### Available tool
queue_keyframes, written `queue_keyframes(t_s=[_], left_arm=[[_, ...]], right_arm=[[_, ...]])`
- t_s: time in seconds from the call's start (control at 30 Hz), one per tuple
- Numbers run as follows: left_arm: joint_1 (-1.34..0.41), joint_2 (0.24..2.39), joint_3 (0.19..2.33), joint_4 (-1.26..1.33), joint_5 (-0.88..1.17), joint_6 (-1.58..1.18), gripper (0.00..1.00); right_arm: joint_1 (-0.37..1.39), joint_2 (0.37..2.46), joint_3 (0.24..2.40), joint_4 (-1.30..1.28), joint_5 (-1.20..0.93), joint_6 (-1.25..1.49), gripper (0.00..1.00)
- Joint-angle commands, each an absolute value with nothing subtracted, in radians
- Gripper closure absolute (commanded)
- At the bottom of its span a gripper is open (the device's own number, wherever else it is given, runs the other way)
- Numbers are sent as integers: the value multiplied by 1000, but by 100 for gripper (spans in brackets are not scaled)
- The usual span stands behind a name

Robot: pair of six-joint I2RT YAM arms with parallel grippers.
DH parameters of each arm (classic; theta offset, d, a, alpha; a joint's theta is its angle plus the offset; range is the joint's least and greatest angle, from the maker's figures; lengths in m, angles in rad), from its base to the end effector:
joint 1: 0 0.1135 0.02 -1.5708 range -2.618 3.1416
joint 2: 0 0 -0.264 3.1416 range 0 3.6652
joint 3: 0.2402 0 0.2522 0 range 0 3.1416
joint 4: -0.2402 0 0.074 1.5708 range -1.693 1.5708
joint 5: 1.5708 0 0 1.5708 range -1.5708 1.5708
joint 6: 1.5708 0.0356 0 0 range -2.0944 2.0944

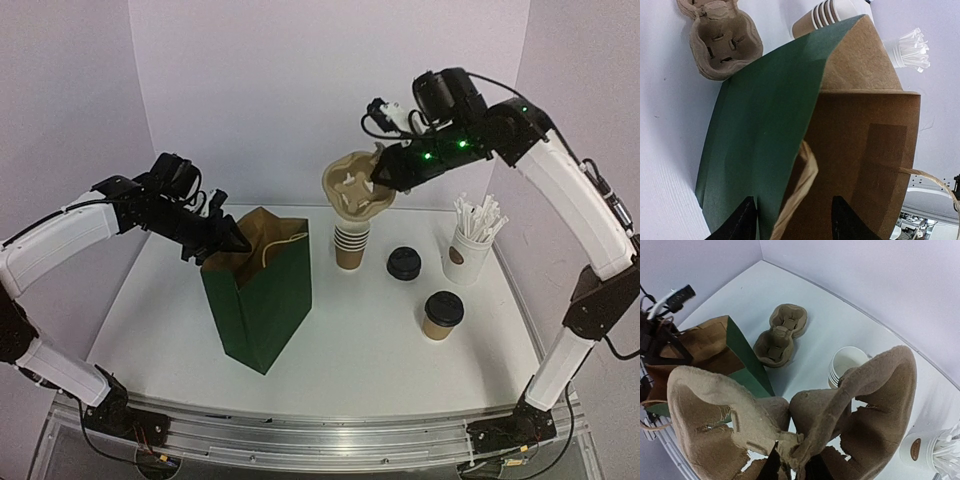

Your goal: Pack the takeout coffee

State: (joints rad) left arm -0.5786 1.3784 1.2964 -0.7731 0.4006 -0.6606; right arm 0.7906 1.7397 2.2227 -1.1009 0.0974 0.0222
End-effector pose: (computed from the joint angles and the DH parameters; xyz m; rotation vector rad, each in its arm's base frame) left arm 0.2341 -0.1695 0.3318 0.0909 2.6123 -0.9968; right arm 0.2435 0.2411 0.4772 -0.7756 2.0666 0.3514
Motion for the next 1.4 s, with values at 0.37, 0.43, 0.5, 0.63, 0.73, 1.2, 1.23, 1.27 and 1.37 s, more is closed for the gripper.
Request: queue_keyframes(t_s=[0.37, 0.43, 0.5, 0.63, 0.73, 1.2, 1.23, 1.27, 1.37], left_arm=[[-703, 1529, 1433, -593, 426, -690, 51], [-703, 1541, 1447, -584, 445, -686, 51], [-708, 1555, 1465, -580, 461, -686, 51], [-713, 1558, 1523, -636, 444, -667, 50], [-713, 1540, 1560, -683, 433, -651, 49], [-713, 1527, 1592, -886, 398, -636, 43], [-713, 1523, 1595, -898, 393, -635, 43], [-713, 1519, 1598, -908, 388, -635, 43], [-713, 1506, 1603, -924, 382, -637, 43]], right_arm=[[825, 1894, 2569, -1210, -334, 96, 86], [840, 1906, 2573, -1200, -378, 106, 86], [854, 1920, 2571, -1188, -422, 118, 86], [872, 1946, 2570, -1181, -474, 137, 86], [876, 1959, 2559, -1176, -500, 141, 85], [876, 2049, 2545, -1174, -434, 83, 85], [876, 2055, 2546, -1173, -432, 80, 85], [876, 2062, 2547, -1172, -429, 77, 85], [870, 2082, 2556, -1172, -434, 72, 85]])
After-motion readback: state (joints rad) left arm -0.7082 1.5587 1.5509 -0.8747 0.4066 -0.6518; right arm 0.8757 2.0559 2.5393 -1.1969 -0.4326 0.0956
